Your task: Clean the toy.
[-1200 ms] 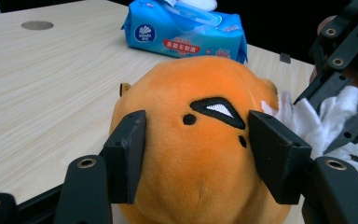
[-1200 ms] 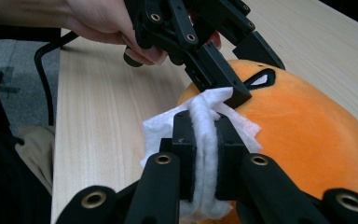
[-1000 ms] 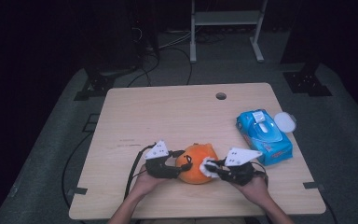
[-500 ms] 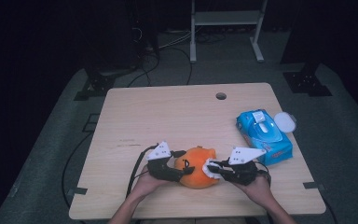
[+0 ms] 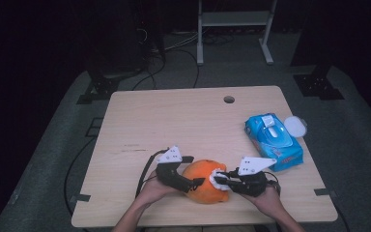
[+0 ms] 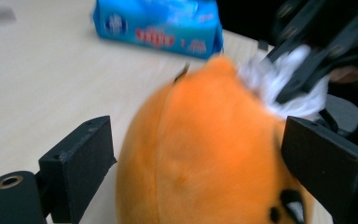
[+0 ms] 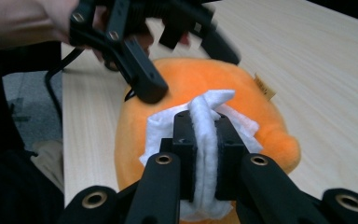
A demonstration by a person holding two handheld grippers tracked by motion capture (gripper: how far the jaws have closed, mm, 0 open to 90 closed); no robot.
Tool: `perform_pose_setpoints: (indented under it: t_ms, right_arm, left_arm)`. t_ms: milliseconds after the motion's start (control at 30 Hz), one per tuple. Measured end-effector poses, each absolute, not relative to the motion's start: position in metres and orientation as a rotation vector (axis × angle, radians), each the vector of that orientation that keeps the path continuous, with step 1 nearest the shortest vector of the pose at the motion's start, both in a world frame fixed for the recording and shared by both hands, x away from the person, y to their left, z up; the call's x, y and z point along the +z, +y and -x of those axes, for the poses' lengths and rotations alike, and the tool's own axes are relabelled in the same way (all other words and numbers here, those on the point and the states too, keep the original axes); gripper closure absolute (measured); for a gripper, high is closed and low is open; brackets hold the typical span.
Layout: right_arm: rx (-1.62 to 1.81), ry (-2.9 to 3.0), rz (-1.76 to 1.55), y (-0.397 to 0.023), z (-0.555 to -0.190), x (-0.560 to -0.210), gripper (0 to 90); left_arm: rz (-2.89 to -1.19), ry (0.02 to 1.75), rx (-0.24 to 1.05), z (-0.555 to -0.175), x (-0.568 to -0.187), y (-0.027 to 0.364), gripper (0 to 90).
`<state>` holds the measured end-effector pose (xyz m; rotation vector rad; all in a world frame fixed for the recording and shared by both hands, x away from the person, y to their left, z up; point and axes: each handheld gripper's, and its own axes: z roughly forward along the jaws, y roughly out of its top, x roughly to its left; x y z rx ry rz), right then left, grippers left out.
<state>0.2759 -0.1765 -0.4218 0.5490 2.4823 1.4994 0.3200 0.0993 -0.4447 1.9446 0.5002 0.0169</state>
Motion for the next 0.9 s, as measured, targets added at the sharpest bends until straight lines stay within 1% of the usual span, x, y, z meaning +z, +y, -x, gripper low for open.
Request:
perform_pose_setpoints:
  t_ms: [67, 100, 133, 233, 300, 367, 400, 433, 467, 500, 533, 567, 600, 633, 667, 700, 800, 900]
  right_arm:
    - [1.500, 2.460, -0.564, -0.179, -0.281, -0.418, 81.2]
    - [1.500, 2.460, -0.564, -0.179, -0.281, -0.418, 81.2]
    - [1.519, 2.401, -0.617, -0.184, -0.290, -0.412, 81.2]
    - [1.544, 2.384, -0.666, -0.188, -0.299, -0.411, 81.2]
    - [1.548, 2.412, -0.677, -0.187, -0.301, -0.416, 81.2]
    - [1.538, 2.432, -0.659, -0.184, -0.296, -0.420, 81.2]
    - [1.552, 2.441, -0.621, -0.183, -0.288, -0.419, 81.2]
    - [1.552, 2.441, -0.621, -0.183, -0.288, -0.419, 81.2]
    - [1.549, 2.444, -0.609, -0.183, -0.286, -0.418, 81.2]
    - [1.546, 2.448, -0.600, -0.182, -0.284, -0.417, 81.1]
    - [1.549, 2.450, -0.595, -0.182, -0.284, -0.417, 81.1]
    - [1.537, 2.447, -0.603, -0.183, -0.284, -0.416, 81.1]
    - [1.529, 2.433, -0.607, -0.184, -0.286, -0.414, 81.1]
    - [1.540, 2.415, -0.616, -0.185, -0.287, -0.412, 81.1]
    - [1.565, 2.393, -0.625, -0.185, -0.288, -0.409, 81.1]
    - [1.565, 2.393, -0.625, -0.185, -0.288, -0.409, 81.1]
    - [1.600, 2.319, -0.636, -0.186, -0.293, -0.400, 81.0]
    - [1.603, 2.329, -0.654, -0.187, -0.297, -0.402, 80.9]
  left_arm:
    - [-1.949, 0.494, 0.031, -0.319, -0.445, 0.100, 20.8]
    - [-1.955, 0.471, 0.028, -0.318, -0.445, 0.099, 20.8]
    - [-1.963, 0.448, 0.037, -0.317, -0.444, 0.099, 22.7]
    - [-1.974, 0.407, 0.053, -0.313, -0.442, 0.097, 22.5]
    - [-1.967, 0.406, 0.030, -0.315, -0.442, 0.097, 17.7]
    - [-1.970, 0.428, 0.006, -0.317, -0.441, 0.097, 7.1]
    - [-2.008, 0.471, -0.051, -0.321, -0.443, 0.095, 2.6]
    - [-2.008, 0.471, -0.051, -0.321, -0.443, 0.095, 1.5]
    - [-2.012, 0.479, -0.123, -0.322, -0.448, 0.092, 1.5]
    - [-2.011, 0.481, -0.145, -0.322, -0.451, 0.091, 1.5]
    - [-2.003, 0.476, -0.130, -0.321, -0.452, 0.090, 1.7]
    - [-1.997, 0.476, -0.126, -0.320, -0.452, 0.091, 5.8]
    - [-2.005, 0.468, -0.106, -0.320, -0.449, 0.092, 16.2]
    - [-1.999, 0.421, -0.010, -0.317, -0.442, 0.093, 23.0]
    - [-1.992, 0.379, 0.084, -0.312, -0.437, 0.091, 26.2]
    - [-1.992, 0.379, 0.084, -0.312, -0.437, 0.091, 28.2]
    - [-1.965, 0.287, 0.380, -0.299, -0.428, 0.087, 29.3]
    - [-1.985, 0.273, 0.382, -0.300, -0.434, 0.088, 27.7]
